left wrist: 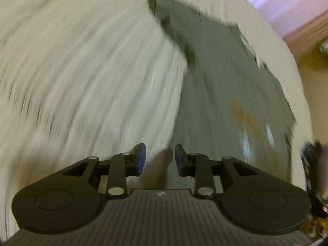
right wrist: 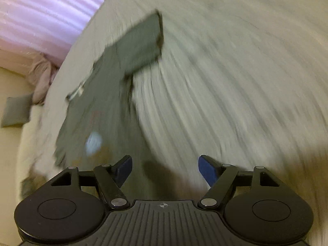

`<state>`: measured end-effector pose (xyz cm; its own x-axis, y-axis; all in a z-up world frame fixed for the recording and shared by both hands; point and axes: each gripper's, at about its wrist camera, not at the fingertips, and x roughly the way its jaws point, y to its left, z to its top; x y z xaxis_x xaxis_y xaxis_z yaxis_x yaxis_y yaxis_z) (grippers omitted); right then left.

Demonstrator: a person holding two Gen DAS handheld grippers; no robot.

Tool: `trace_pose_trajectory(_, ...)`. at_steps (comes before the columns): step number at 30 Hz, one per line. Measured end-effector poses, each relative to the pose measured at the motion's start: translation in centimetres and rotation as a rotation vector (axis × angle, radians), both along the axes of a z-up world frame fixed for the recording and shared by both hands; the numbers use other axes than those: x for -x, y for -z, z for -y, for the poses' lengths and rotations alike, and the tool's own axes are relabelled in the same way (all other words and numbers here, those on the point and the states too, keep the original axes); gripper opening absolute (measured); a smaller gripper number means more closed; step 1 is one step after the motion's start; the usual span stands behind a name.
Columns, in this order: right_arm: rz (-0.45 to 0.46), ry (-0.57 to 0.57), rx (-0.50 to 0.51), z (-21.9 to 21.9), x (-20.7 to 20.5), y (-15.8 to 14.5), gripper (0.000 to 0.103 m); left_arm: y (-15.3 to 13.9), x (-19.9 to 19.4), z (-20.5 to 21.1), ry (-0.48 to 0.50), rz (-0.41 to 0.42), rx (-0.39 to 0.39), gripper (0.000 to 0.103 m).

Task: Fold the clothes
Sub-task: 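Lift the grey shirt with both grippers and lay it flat on the bed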

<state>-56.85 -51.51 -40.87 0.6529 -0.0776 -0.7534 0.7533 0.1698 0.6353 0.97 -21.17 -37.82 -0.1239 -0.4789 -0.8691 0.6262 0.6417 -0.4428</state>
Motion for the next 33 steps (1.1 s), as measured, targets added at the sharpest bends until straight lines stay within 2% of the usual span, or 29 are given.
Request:
trace_pose_trajectory(3, 0.000, -0.035, -0.052, -3.2, 1.5, 0.6, 0.073, 0.2, 1.7, -3.1, 0.033, -0.035, -0.008, 0.026)
trace_pose_trajectory(7, 0.026, 0.024, -0.053, -5.8, 2.8, 0.0, 0.063, 1.0, 2.6, -5.5, 0.027, -0.070, -0.021, 0.025)
trace_pose_trajectory(9, 0.032, 0.014, -0.054, -6.4, 2.3, 0.0, 0.055, 1.1, 3.0, -5.9, 0.049, -0.093, -0.012, 0.025)
trace_pose_trajectory(10, 0.033, 0.001, -0.058, -6.7, 1.9, -0.1, 0.044, 1.3, 3.0, -6.1, 0.061, -0.113, -0.005, 0.025)
trace_pose_trajectory(11, 0.038, -0.009, -0.072, -7.1, 1.5, -0.1, 0.022, 1.4, 3.1, -6.3, 0.071, -0.134, 0.001, 0.023)
trace_pose_trajectory(12, 0.037, -0.016, -0.094, -7.6, 1.3, 0.0, 0.007, 1.7, 3.1, -6.6, 0.075, -0.161, 0.009, 0.022)
trace_pose_trajectory(13, 0.026, -0.020, -0.101, -8.0, 1.2, -0.1, 0.002, 1.8, 3.0, -6.8, 0.082, -0.187, 0.017, 0.009)
trace_pose_trajectory(14, 0.021, -0.009, -0.093, -8.3, 1.3, -0.6, 0.003, 1.8, 2.9, -7.1, 0.089, -0.211, 0.028, 0.003)
trace_pose_trajectory(19, 0.073, 0.109, -0.097, -8.4, 2.6, -4.5, 0.002, -1.6, 0.9, -9.6, 0.080, -0.283, 0.177, 0.003)
trace_pose_trajectory(21, 0.036, 0.107, -0.096, -8.2, 1.8, -4.8, 0.002, -2.4, 0.3, -10.0, 0.094, -0.277, 0.191, 0.003)
trace_pose_trajectory(24, -0.087, 0.093, -0.090, -8.2, 0.5, -3.4, 0.003, -1.3, 0.7, -8.9, 0.136, -0.236, 0.143, 0.004)
trace_pose_trajectory(26, -0.192, 0.077, -0.081, -8.5, -0.4, -1.5, 0.003, 0.5, 2.3, -7.9, 0.178, -0.160, 0.046, 0.007)
trace_pose_trajectory(27, -0.218, 0.069, -0.063, -8.8, -0.7, -1.0, 0.003, 1.2, 3.1, -7.5, 0.198, -0.121, -0.002, 0.007)
trace_pose_trajectory(28, -0.239, 0.065, -0.042, -9.1, -0.9, -1.3, 0.003, 1.4, 3.8, -7.5, 0.210, -0.092, -0.018, 0.009)
trace_pose_trajectory(29, -0.267, 0.060, -0.018, -9.4, -1.1, -2.0, 0.011, 1.1, 4.3, -7.7, 0.211, -0.064, -0.021, 0.011)
trace_pose_trajectory(30, -0.308, 0.044, 0.011, -9.8, -1.3, -2.8, 0.026, 0.5, 4.5, -7.9, 0.213, -0.046, -0.029, 0.012)
trace_pose_trajectory(31, -0.373, 0.022, 0.054, -10.2, -1.6, -3.9, 0.054, -0.1, 4.6, -8.1, 0.224, -0.030, -0.044, 0.012)
trace_pose_trajectory(32, -0.453, 0.003, 0.122, -10.6, -1.9, -5.1, 0.067, -0.7, 4.7, -8.2, 0.242, -0.001, -0.066, 0.012)
trace_pose_trajectory(33, -0.522, -0.023, 0.201, -10.8, -2.4, -6.4, 0.066, -1.4, 4.9, -8.0, 0.259, 0.043, -0.090, 0.012)
